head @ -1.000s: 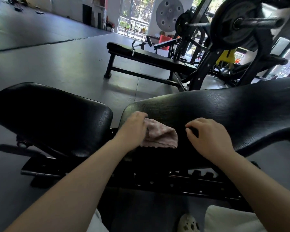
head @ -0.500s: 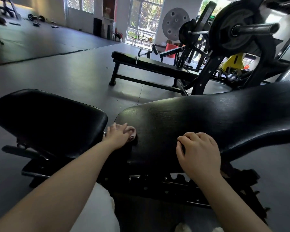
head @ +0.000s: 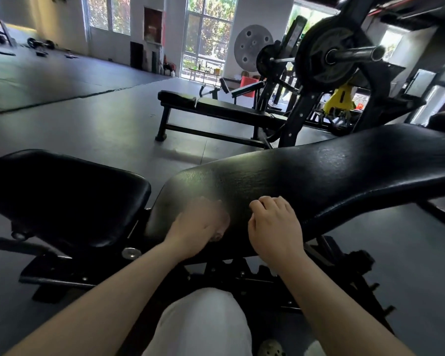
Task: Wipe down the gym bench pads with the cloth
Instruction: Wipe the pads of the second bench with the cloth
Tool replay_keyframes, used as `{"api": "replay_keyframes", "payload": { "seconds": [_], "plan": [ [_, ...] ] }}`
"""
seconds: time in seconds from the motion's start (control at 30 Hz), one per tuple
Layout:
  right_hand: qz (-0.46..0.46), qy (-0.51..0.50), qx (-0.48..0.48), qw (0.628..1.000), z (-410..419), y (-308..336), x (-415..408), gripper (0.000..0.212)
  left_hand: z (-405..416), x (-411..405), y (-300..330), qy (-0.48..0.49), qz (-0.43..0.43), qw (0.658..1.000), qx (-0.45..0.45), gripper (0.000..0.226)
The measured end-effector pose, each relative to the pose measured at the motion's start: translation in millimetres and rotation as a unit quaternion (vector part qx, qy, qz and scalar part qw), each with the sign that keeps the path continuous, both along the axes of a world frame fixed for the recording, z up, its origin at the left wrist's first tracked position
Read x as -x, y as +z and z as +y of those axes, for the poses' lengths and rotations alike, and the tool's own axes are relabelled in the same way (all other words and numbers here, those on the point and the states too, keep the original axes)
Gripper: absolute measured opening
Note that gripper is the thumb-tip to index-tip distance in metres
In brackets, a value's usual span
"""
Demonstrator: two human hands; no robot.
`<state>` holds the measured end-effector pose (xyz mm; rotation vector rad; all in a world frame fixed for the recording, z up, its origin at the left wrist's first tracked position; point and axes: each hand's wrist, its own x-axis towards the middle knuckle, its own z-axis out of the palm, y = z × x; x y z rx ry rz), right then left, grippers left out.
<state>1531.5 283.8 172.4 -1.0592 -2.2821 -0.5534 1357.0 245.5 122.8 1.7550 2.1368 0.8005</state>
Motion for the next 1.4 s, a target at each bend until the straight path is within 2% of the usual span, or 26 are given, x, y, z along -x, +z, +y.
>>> {"api": "replay_keyframes", "payload": {
  "seconds": [0.07,0.2,0.3,0.37,0.43,0.5,0.67,0.73,0.83,0.93,1.0,1.07,1.17,1.3,1.37,1.4],
  "plan": [
    [-0.002,-0.006,0.010,1.000,0,0,1,0.031,2,24,-9,0.036,-0.019,0.999,0.007,0.056],
    [0.012,0.008,0.030,0.999,1,6,-7,0.017,3,77,-36,0.193,-0.073,0.975,0.083,0.055],
    [-0.028,-0.060,0.026,0.997,-1,12,-26,0.017,4,77,-34,0.233,-0.086,0.962,0.116,0.058],
    [-0.039,-0.113,0.020,0.993,-2,14,-38,0.029,7,45,-20,0.186,-0.054,0.975,0.104,0.057],
    [-0.031,-0.143,0.016,0.989,0,15,-48,0.043,6,3,-1,0.111,-0.011,0.992,0.053,0.055],
    [-0.013,-0.162,0.021,0.986,4,14,-54,0.048,2,-25,11,0.047,0.022,0.999,0.017,0.055],
    [0.049,-0.157,0.012,0.986,8,1,-53,0.049,-14,-2,3,-0.076,0.012,0.997,-0.027,0.052],
    [0.070,-0.149,0.006,0.986,9,-1,-51,0.048,-3,33,-10,-0.070,-0.021,0.997,-0.004,0.055],
    [0.091,-0.142,0.010,0.986,11,-3,-50,0.047,38,74,-20,0.036,-0.051,0.996,0.058,0.054],
    [0.114,-0.129,0.010,0.985,11,-5,-48,0.046,84,67,-4,0.098,-0.064,0.989,0.095,0.058],
    [0.126,-0.121,0.009,0.985,11,-5,-47,0.044,111,31,20,0.063,-0.058,0.993,0.082,0.059],
    [0.133,-0.117,0.010,0.984,12,-6,-47,0.044,125,-24,48,-0.032,-0.034,0.998,0.044,0.056],
    [0.135,-0.114,0.013,0.984,14,-6,-50,0.046,119,-86,77,-0.174,0.002,0.985,-0.004,0.053],
    [0.125,-0.123,0.020,0.984,11,-4,-51,0.049,106,-55,59,-0.238,0.006,0.971,-0.028,0.051],
    [0.124,-0.126,0.026,0.984,9,-3,-51,0.050,92,-12,34,-0.204,-0.030,0.978,-0.014,0.054],
    [0.124,-0.126,0.030,0.984,9,-2,-51,0.050,81,12,20,-0.177,-0.048,0.983,-0.006,0.063]
  ]
}}
